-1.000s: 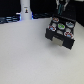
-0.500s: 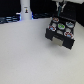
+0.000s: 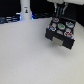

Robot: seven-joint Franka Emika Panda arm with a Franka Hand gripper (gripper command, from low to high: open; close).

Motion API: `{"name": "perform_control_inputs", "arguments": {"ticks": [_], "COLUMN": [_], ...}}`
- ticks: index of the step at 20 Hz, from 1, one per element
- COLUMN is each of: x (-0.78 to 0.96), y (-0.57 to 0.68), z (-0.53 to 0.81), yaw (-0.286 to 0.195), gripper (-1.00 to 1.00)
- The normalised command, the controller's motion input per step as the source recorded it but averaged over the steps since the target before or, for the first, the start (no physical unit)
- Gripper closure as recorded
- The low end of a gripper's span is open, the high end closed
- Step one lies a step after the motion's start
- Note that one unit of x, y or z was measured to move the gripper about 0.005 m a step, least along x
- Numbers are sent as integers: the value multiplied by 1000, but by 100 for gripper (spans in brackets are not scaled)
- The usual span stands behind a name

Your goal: Open the kcup holder, insert the kcup into the holder, and close the kcup holder

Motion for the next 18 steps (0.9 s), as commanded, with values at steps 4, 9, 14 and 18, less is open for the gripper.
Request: {"name": "perform_control_inputs", "arguments": {"ticks": [4, 9, 14, 18], "x": [564, 606, 641, 693], "y": [-252, -301, -289, -275], "z": [159, 169, 177, 134], "yaw": [48, 30, 27, 28], "gripper": [-100, -100, -100, -100]}}
